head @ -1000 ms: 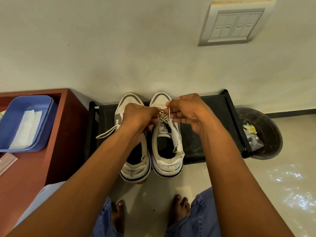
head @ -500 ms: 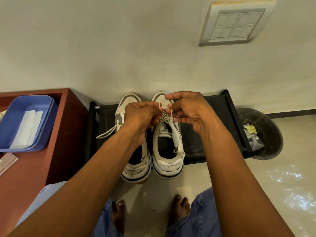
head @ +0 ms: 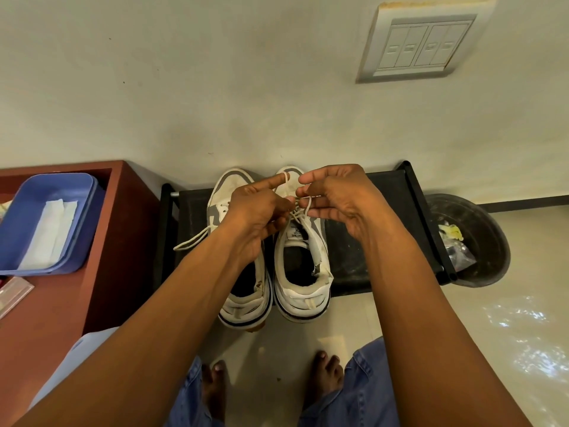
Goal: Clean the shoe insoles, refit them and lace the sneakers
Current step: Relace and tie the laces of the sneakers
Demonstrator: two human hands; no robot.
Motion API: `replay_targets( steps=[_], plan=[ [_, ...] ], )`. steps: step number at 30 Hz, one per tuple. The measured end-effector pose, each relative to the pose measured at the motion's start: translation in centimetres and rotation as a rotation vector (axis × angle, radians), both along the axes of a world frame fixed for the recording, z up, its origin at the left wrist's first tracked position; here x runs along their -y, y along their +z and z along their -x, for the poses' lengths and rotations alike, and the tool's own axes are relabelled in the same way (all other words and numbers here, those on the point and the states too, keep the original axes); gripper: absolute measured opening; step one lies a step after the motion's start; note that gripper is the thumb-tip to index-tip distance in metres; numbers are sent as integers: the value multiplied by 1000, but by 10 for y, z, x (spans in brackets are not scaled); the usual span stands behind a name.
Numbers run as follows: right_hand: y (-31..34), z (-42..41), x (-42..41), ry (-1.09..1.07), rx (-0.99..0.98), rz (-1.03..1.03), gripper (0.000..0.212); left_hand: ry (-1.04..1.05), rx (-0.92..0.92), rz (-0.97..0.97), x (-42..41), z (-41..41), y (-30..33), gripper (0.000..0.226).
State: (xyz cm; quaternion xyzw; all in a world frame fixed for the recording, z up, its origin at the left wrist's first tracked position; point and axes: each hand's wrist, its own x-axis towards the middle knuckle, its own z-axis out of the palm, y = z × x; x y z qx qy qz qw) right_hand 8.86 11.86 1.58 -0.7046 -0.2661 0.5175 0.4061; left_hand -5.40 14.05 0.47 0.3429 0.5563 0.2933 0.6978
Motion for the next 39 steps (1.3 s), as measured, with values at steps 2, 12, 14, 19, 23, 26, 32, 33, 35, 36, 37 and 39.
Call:
replay_targets(
  steps=[2, 12, 14, 19, 23, 26, 32, 33, 35, 36, 37, 39],
  plan=[
    [0, 0, 0, 13, 1, 1, 18, -18, 2, -33, 0, -1, 0, 60],
    [-3, 2, -1, 15, -2, -8, 19, -96, -203, -486, -4, -2, -9, 55],
    [-4, 2, -2, -9, 15, 2, 20, -52, -183, -442, -6, -1, -11, 50],
    [-5, 3, -2, 65, 33, -24, 18, 70, -59, -337, -9, 4, -13, 43],
    [-6, 9, 0, 197, 81, -62, 11, 104, -71, -412, -10, 4, -11, 38],
    [-6, 10, 1, 257, 136, -112, 10, 65, -91, -478, -10, 5, -13, 37],
    [-5, 8, 1, 237, 128, -153, 12, -96, -151, -512, -14, 4, -10, 44],
    [-5, 7, 1, 238, 123, -155, 13, -142, -170, -525, -15, 5, -10, 46],
    [-5, 7, 1, 233, 109, -158, 14, -237, -244, -583, -18, 9, -10, 47],
    [-5, 7, 1, 228, 99, -157, 14, -278, -283, -606, -18, 11, -11, 48],
    [-5, 7, 1, 222, 89, -155, 14, -312, -325, -617, -19, 13, -11, 48],
    [-6, 8, 1, 200, 80, -154, 13, -345, -404, -638, -19, 14, -13, 48]
  ],
)
